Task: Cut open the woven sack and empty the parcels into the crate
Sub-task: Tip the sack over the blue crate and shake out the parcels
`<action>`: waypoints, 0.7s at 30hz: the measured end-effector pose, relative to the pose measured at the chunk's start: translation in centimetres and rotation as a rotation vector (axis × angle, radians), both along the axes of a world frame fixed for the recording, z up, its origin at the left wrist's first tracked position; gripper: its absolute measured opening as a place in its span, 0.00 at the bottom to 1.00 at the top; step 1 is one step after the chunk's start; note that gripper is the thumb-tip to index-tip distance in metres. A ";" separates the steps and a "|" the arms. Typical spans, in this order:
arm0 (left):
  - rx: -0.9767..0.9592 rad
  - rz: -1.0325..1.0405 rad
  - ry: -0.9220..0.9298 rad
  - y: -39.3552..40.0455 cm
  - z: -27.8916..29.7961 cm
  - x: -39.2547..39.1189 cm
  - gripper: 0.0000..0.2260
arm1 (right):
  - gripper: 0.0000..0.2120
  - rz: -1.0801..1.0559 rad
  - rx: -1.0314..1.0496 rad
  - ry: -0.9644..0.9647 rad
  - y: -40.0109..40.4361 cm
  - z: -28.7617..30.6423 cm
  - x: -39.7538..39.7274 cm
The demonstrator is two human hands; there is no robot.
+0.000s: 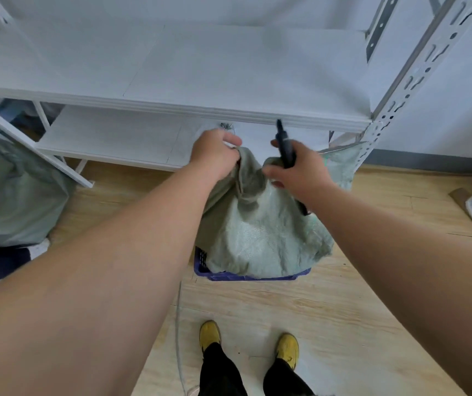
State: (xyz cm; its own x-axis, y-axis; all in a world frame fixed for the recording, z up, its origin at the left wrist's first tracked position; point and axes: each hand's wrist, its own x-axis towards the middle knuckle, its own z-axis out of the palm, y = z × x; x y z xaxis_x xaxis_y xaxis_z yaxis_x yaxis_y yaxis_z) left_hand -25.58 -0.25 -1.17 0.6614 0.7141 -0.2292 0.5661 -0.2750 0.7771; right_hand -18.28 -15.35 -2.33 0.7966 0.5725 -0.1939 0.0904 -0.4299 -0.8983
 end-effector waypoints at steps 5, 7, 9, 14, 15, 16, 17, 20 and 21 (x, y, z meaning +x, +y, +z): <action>-0.174 -0.270 -0.071 -1.7 -0.4 0.2 0.12 | 0.11 -0.102 0.003 0.153 0.4 -2.4 -1.2; -0.187 -0.324 -0.054 -1.3 -1.3 -1.0 0.19 | 0.10 -0.151 -0.073 0.057 0.2 -2.6 -1.0; -0.042 -0.359 0.150 -0.2 -2.7 -2.7 0.35 | 0.11 -0.201 -0.116 -0.019 -0.2 -2.4 -0.5; -0.040 -0.401 0.733 -0.3 -7.2 -8.0 0.63 | 0.11 -0.311 -0.139 -0.069 -0.8 -2.1 0.9; -0.086 -0.378 0.721 -1.3 -8.2 -8.7 0.65 | 0.11 -0.331 -0.131 -0.056 -0.8 -2.2 1.1; -0.137 -0.330 0.676 -2.5 -9.0 -9.0 0.66 | 0.10 -0.345 -0.114 -0.038 -0.7 -2.3 1.1; -0.189 -0.259 0.611 -3.9 -9.8 -8.9 0.66 | 0.10 -0.352 -0.089 -0.013 -0.6 -2.4 1.0; -0.187 -0.085 0.500 -7.5 -11.5 -8.1 0.63 | 0.09 -0.352 -0.019 0.059 0.0 -2.8 0.3; -0.136 -0.046 0.511 -7.8 -11.8 -8.0 0.58 | 0.08 -0.349 -0.003 0.074 0.1 -2.9 0.1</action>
